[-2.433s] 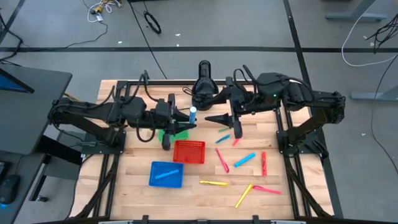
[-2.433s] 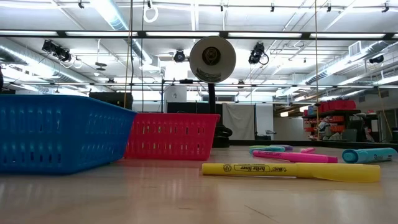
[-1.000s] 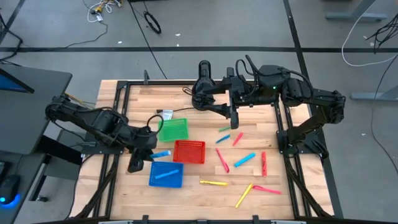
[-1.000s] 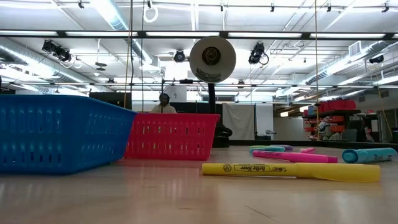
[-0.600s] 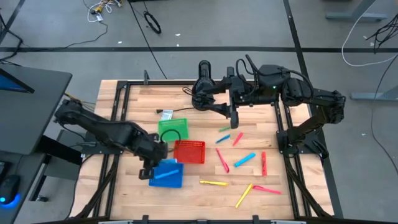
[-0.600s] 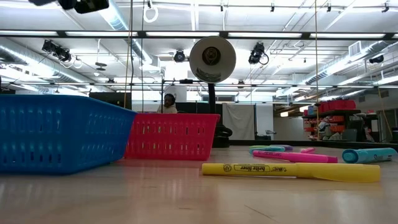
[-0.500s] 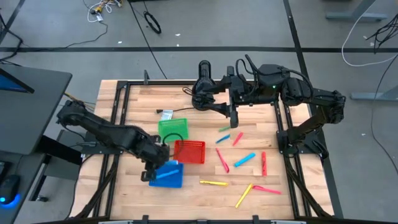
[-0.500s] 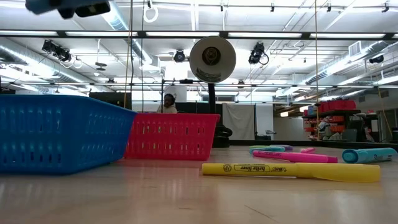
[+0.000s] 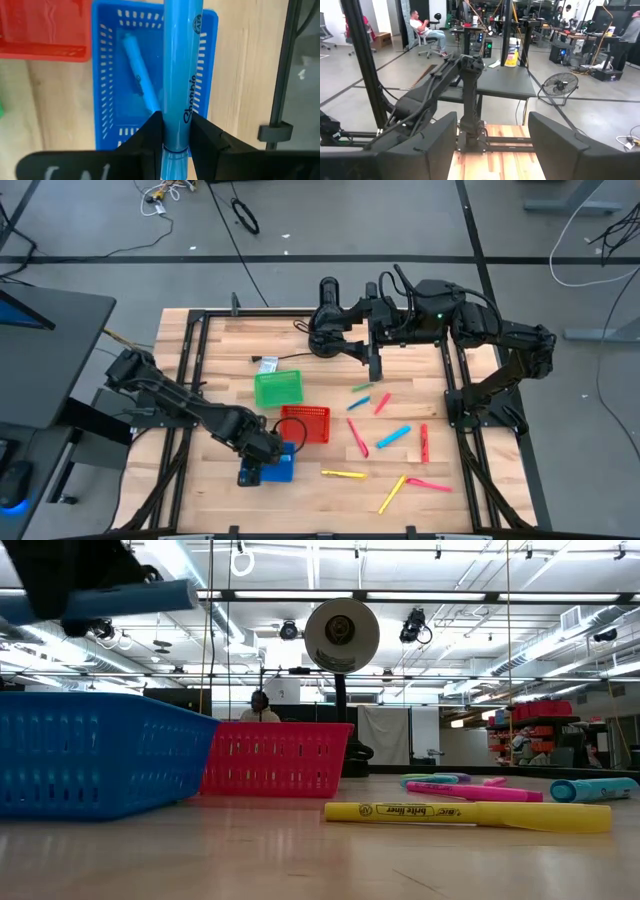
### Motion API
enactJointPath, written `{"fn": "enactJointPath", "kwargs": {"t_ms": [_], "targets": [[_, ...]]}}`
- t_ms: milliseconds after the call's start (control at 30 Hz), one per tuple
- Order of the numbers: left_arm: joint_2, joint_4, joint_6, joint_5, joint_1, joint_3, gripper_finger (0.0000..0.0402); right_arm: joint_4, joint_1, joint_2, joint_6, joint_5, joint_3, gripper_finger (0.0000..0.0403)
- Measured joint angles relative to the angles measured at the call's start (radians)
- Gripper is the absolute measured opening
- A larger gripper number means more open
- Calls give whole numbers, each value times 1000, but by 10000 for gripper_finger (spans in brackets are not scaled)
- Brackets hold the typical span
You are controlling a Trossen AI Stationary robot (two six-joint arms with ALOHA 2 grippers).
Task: Pick & Place Markers
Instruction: Put the top blue highlighter pen into the blue bin
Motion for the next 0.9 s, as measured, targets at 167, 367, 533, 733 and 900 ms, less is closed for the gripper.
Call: {"fn": "enactJointPath", "kwargs": {"t_ms": [167, 367, 533, 733, 900], "targets": [[44, 33, 3, 8, 2, 0, 73, -1, -7, 0, 0, -1, 0, 247], [114, 41, 6, 26, -2, 0, 73, -5, -7, 0, -4, 0, 0, 247], [144, 58, 14, 28, -17, -12, 73, -30, -7, 0, -4, 0, 0, 247], [146, 121, -11, 60, -35, -98, 73, -70, -7, 0, 1, -1, 0, 247], [146, 196, 2, 75, -18, -141, 73, -82, -7, 0, 1, -1, 0, 247]]}}
